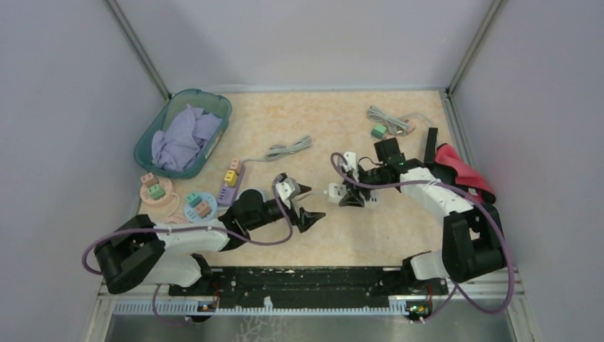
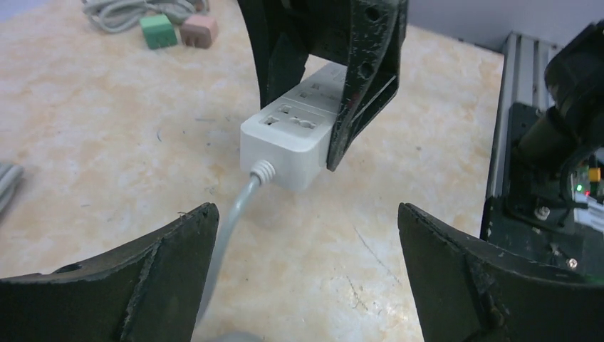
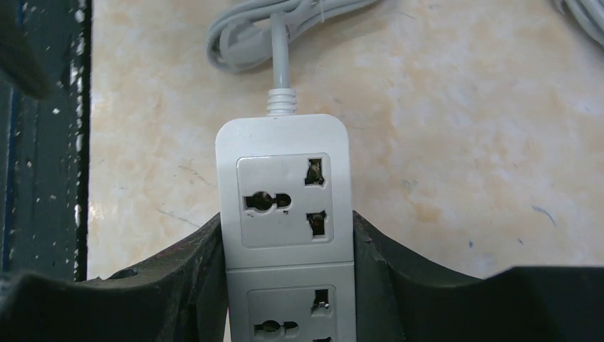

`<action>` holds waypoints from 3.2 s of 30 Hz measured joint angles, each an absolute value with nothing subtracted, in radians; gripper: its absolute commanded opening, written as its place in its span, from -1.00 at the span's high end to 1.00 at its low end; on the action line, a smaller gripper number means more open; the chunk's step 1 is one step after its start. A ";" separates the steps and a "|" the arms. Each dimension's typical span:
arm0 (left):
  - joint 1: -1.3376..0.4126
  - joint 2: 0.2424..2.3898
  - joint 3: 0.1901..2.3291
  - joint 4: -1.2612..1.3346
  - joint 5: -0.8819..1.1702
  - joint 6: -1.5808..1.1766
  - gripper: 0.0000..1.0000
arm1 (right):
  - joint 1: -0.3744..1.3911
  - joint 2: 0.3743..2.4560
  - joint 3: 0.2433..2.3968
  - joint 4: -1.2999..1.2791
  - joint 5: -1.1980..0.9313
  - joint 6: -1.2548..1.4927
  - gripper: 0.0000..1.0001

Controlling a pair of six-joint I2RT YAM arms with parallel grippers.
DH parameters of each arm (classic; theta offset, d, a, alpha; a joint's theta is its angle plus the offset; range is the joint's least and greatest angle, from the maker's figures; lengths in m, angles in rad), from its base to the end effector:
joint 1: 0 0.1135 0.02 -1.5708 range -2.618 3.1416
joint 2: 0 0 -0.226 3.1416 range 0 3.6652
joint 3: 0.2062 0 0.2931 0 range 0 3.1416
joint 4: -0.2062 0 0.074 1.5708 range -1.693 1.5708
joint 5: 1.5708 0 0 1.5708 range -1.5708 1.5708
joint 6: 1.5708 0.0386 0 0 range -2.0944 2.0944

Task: Pull the plug off the socket
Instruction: Place the socket at the center of the board.

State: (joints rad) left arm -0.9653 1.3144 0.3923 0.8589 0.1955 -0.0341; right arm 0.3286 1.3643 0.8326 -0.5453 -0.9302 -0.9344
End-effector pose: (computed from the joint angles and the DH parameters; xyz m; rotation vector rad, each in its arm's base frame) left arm 0.1620 -0.2472 0.1327 0.9071 1.4553 -0.9151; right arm 0.2715 0.1253 0.1555 -1.5633 1.6538 0.9116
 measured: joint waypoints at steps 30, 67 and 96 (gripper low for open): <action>-0.955 1.123 0.270 0.807 0.068 -0.176 -1.00 | 0.056 1.666 1.164 0.077 -0.509 -0.257 1.00; -0.946 1.189 0.258 0.802 0.077 -0.209 -1.00 | -0.193 1.843 1.068 -0.008 -0.360 -0.237 0.58; -0.946 1.181 0.270 0.769 0.079 -0.211 -1.00 | -0.193 1.842 1.081 -0.014 -0.322 -0.180 -0.98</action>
